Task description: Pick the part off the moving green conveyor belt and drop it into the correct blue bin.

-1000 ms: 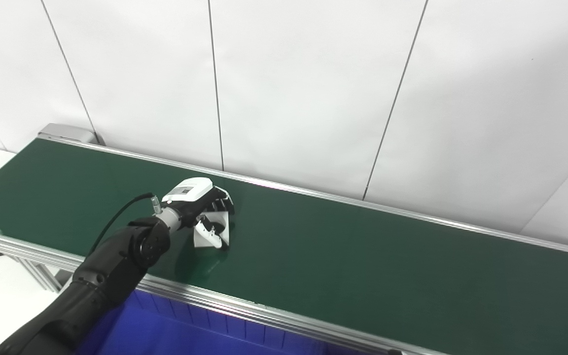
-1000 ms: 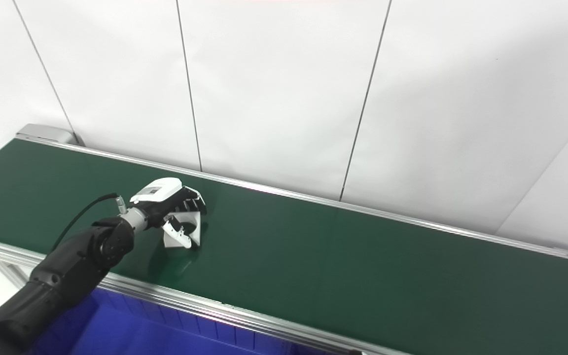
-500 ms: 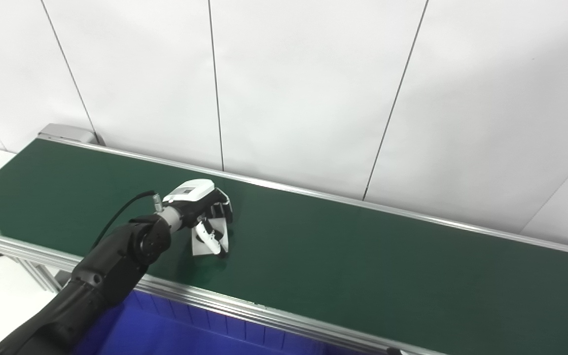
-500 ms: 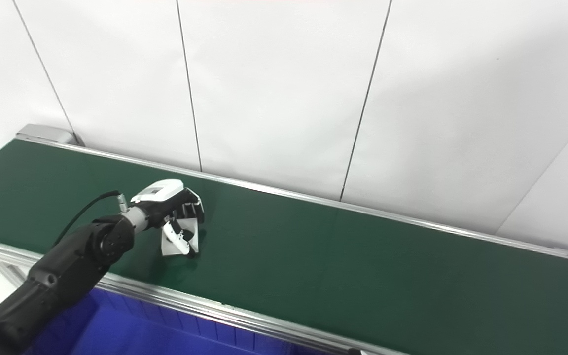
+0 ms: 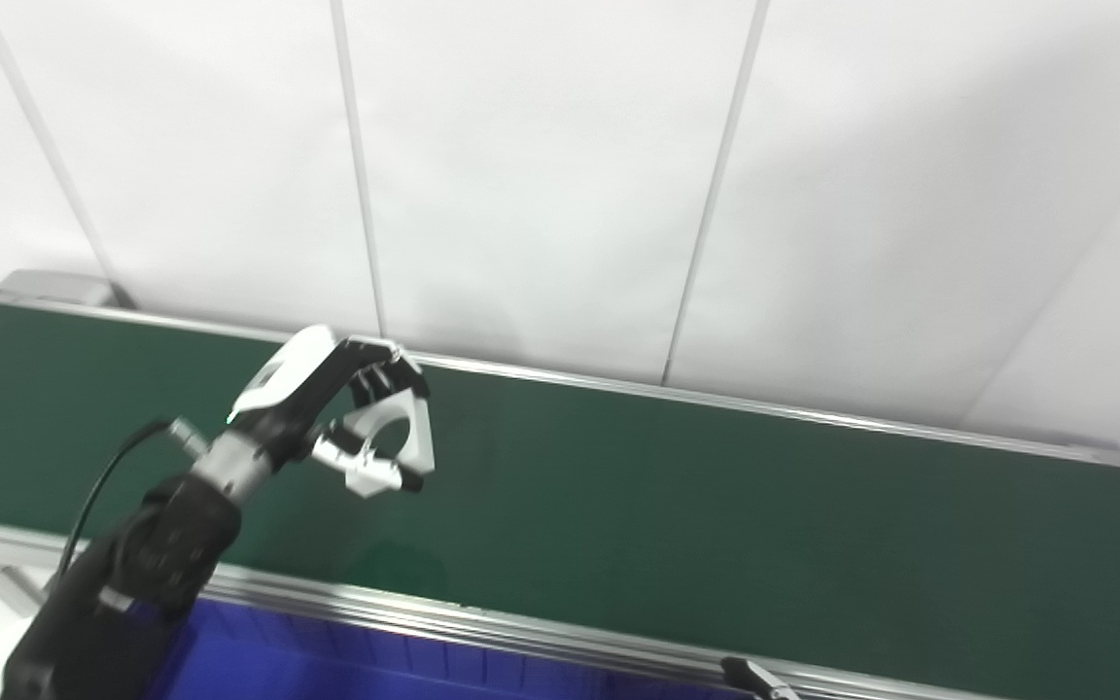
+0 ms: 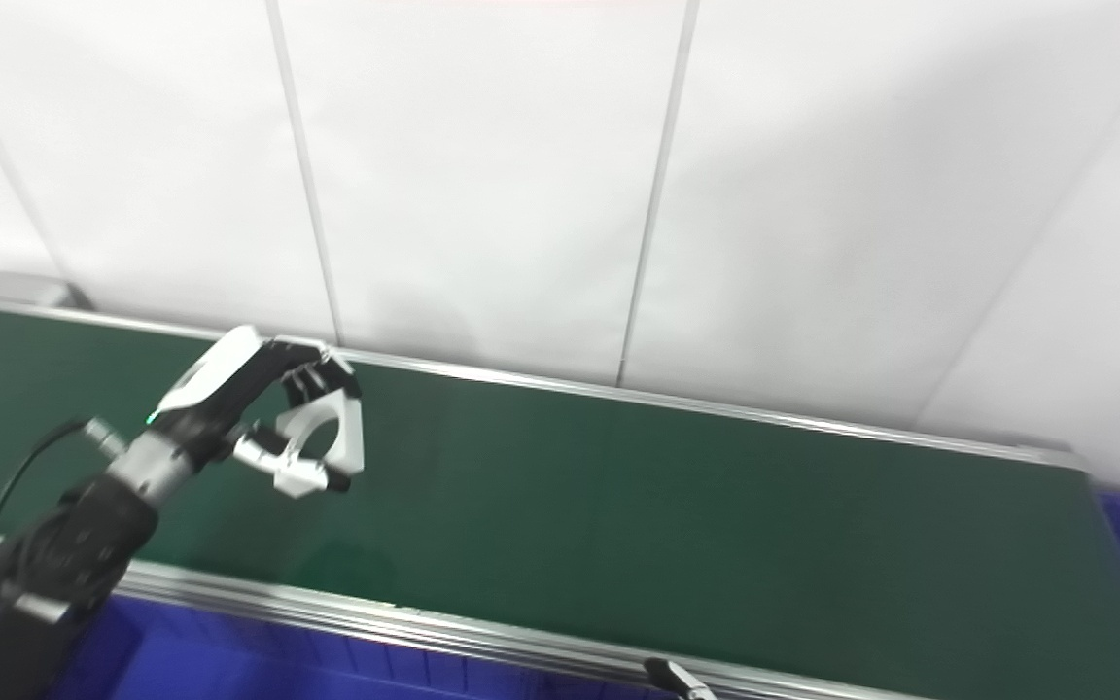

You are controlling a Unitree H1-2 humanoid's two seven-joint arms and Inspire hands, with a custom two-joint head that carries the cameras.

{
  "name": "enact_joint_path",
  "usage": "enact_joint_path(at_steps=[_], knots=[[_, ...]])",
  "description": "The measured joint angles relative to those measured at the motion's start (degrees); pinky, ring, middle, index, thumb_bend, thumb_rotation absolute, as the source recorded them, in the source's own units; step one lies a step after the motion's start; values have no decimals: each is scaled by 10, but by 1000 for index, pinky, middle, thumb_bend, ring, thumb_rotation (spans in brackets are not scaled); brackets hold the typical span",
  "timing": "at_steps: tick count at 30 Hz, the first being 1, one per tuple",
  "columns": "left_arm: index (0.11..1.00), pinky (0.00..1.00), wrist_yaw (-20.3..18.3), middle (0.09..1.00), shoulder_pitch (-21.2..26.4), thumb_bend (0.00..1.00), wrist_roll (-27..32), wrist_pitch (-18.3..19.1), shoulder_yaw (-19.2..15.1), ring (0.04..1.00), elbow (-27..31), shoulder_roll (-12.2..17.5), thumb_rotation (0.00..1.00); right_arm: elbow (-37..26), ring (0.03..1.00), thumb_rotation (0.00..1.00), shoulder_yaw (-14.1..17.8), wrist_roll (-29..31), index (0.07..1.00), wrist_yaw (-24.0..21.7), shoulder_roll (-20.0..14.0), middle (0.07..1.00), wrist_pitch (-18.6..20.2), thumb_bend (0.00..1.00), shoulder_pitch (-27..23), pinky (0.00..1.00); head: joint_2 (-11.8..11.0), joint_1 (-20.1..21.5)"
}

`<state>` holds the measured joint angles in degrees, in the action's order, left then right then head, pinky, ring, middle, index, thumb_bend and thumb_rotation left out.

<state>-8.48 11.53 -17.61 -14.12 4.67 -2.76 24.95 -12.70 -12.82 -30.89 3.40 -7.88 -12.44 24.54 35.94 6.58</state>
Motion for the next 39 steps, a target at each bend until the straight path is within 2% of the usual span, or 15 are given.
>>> enact_joint_path(at_steps=[1, 3, 6, 7, 9, 12, 13, 16, 18, 19, 20, 27, 30, 37, 39], knots=[[518, 330, 0, 476, -8, 498, 10, -4, -1, 410, 2, -4, 0, 0, 773, 287, 0, -3, 825, 2, 2, 828, 0, 1000, 1, 640, 0, 0], [504, 356, -3, 487, -32, 500, 26, -4, -3, 429, 21, -12, 0, 0, 788, 295, 1, -6, 840, 8, 8, 842, 0, 1000, 5, 659, 19, 13], [486, 393, -4, 496, -59, 501, 40, -27, -3, 450, 40, -21, 0, -2, 826, 327, 0, -10, 874, 10, 14, 876, 0, 965, 6, 698, 31, 21], [487, 394, -3, 495, -70, 501, 42, -35, -2, 449, 44, -25, 0, -4, 828, 330, -1, -14, 876, 10, 16, 879, 0, 962, 6, 701, 31, 21], [494, 387, -3, 489, -84, 501, 43, -46, -1, 446, 48, -32, 0, -6, 840, 368, -1, -20, 891, 12, 20, 890, 0, 945, 6, 714, 52, 34], [495, 384, -5, 489, -104, 501, 43, -61, 8, 445, 56, -40, 0, -6, 843, 418, -1, -26, 901, 18, 26, 893, 0, 942, 6, 723, 64, 40], [490, 391, -7, 492, -111, 501, 43, -66, 12, 449, 58, -41, 0, -5, 846, 430, -1, -26, 905, 21, 29, 896, 0, 939, 6, 727, 81, 48], [481, 391, -17, 501, -133, 501, 43, -69, 25, 449, 63, -45, 0, 1, 860, 471, -1, -27, 923, 25, 32, 910, 0, 929, 4, 748, 86, 51], [488, 371, -19, 502, -145, 500, 42, -69, 31, 436, 64, -48, 0, 3, 864, 477, -1, -27, 923, 25, 32, 911, 0, 930, 3, 758, 101, 55], [491, 364, -21, 502, -150, 500, 42, -70, 34, 432, 64, -49, 0, 3, 865, 478, -1, -27, 923, 26, 32, 911, 0, 930, 2, 760, 101, 55], [488, 369, -23, 503, -155, 500, 41, -71, 37, 436, 64, -49, 0, 3, 872, 481, 0, -27, 922, 27, 32, 911, 0, 934, 0, 771, 113, 60], [478, 392, -38, 506, -185, 500, -7, -66, 68, 443, 75, -56, 0, 1, 867, 517, 1, -26, 913, 27, 33, 902, 1, 944, -4, 764, 127, 58], [486, 376, -39, 503, -188, 500, -13, -67, 78, 435, 52, -59, 0, -2, 862, 523, 2, -28, 911, 27, 34, 900, 1, 945, -3, 749, 130, 56], [509, 356, -59, 487, -185, 499, -67, -48, 104, 416, 19, -48, 0, -14, 863, 515, 4, -31, 910, 22, 35, 901, 6, 937, -2, 745, 134, 55], [513, 385, -62, 484, -185, 499, -84, -45, 107, 424, 18, -40, 0, -15, 863, 521, 4, -31, 910, 21, 36, 902, 8, 941, -1, 743, 135, 55]])
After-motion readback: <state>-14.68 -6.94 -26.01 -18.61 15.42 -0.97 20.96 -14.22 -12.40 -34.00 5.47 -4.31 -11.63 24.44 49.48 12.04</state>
